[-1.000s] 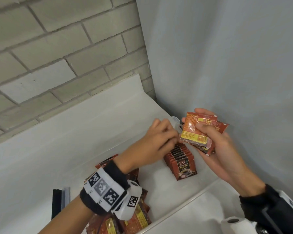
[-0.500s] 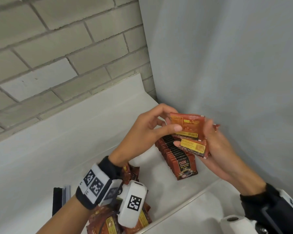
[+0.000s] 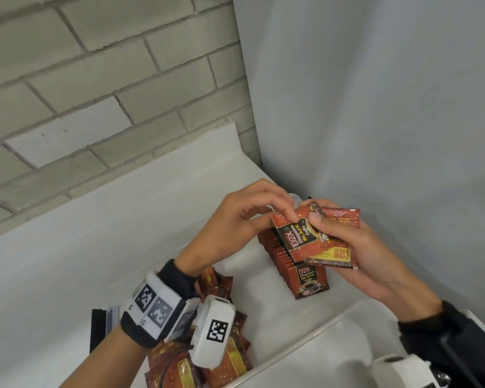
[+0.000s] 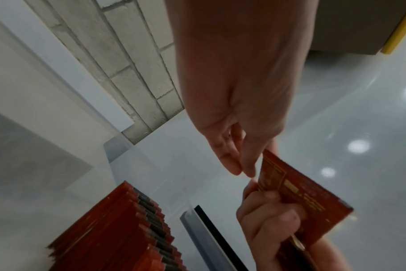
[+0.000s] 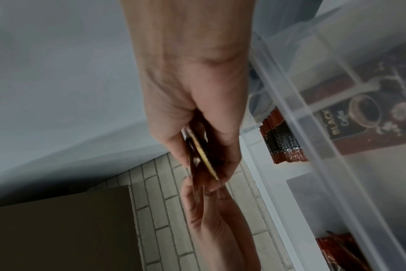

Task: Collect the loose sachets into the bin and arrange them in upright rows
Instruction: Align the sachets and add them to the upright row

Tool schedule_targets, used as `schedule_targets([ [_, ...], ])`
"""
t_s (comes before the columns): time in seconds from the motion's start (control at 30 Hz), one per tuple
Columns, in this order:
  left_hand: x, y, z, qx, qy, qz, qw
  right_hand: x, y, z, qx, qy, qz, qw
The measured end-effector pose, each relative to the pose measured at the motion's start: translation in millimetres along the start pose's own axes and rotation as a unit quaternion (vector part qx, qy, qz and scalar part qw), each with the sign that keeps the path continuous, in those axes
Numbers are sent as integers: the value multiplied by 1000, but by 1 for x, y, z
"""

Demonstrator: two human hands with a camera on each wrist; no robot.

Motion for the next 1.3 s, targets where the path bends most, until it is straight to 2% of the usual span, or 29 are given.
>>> schedule_targets([
  [0.1, 1, -4, 1, -22, -18, 14, 999, -1, -1, 0, 4, -8, 20, 1000],
  [0.27, 6, -1, 7, -16, -90, 11, 996, -1, -1, 0, 27, -25, 26, 999],
  [0.4, 5, 5, 10, -14, -88, 2, 996, -1, 0, 2, 39, -32, 14, 999],
  [0.5, 4, 3, 9, -9, -85, -24, 996, -1, 1, -1, 1, -67, 24, 997],
  [0.67, 6, 14, 6, -82, -71, -122, 987, -1, -12, -8, -115, -151, 105, 976],
  [0.83, 7, 44, -10, -200, -33, -228, 952, -1, -15, -6, -113, -161, 114, 974],
  [1.0, 12, 70, -25, -268, 26, -313, 911, -1, -16, -5, -104, -157, 113, 976],
  [1.13, 17, 81, -34, -340, 106, -279, 892, 0, -16, -5, -95, -152, 109, 978],
  [1.3, 15, 86, -41, -410, 162, -223, 869, -1, -18, -4, -81, -154, 106, 979],
])
Point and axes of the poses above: each hand's wrist, its own x-axis away from the middle knuckle, its own y-axis out of the palm, z = x × y, the point moved 4 cm from there along -x, towards the middle knuckle, and after that the axes turned 4 degrees about x, right-handed, at the moved point
